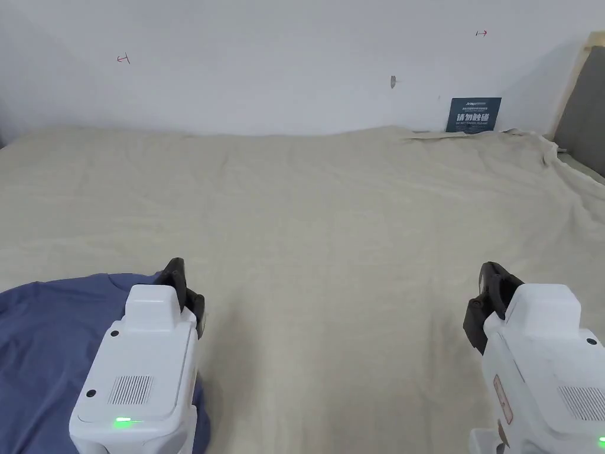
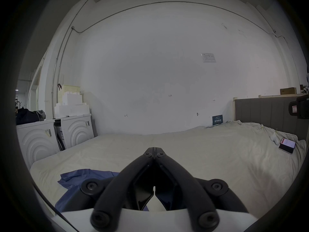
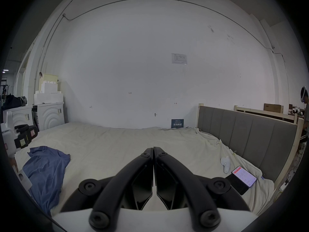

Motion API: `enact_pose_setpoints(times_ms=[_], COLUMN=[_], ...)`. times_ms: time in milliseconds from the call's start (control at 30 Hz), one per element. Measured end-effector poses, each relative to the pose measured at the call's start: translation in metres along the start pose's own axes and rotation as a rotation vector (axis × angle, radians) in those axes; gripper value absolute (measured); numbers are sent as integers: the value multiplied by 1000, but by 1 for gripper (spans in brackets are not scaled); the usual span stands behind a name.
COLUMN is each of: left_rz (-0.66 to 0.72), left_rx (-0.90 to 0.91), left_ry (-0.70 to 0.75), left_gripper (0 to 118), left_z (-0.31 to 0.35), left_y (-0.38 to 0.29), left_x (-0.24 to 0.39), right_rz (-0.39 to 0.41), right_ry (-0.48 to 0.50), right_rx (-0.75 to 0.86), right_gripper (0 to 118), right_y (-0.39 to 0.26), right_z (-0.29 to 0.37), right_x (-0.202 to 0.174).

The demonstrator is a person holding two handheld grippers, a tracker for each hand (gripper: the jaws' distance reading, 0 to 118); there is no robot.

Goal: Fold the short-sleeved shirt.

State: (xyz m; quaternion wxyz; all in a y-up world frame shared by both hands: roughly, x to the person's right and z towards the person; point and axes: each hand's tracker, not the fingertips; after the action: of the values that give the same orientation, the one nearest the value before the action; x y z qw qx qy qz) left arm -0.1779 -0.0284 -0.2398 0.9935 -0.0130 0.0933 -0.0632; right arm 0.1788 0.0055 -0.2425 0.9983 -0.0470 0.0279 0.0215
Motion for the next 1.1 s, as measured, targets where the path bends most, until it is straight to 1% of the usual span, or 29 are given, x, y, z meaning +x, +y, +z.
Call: enact_pose_setpoints(times_ms=[1100], left_rz=[-14], left_rx=[10], left_ry=[2], left_gripper=[0], left_z=[0], left_y=[3], left_x=[0], right_rz=[-8], right_ry=[-2], right_rx=[9], right_gripper=[0], right_y=[2], right_z=[2], right_x=[2])
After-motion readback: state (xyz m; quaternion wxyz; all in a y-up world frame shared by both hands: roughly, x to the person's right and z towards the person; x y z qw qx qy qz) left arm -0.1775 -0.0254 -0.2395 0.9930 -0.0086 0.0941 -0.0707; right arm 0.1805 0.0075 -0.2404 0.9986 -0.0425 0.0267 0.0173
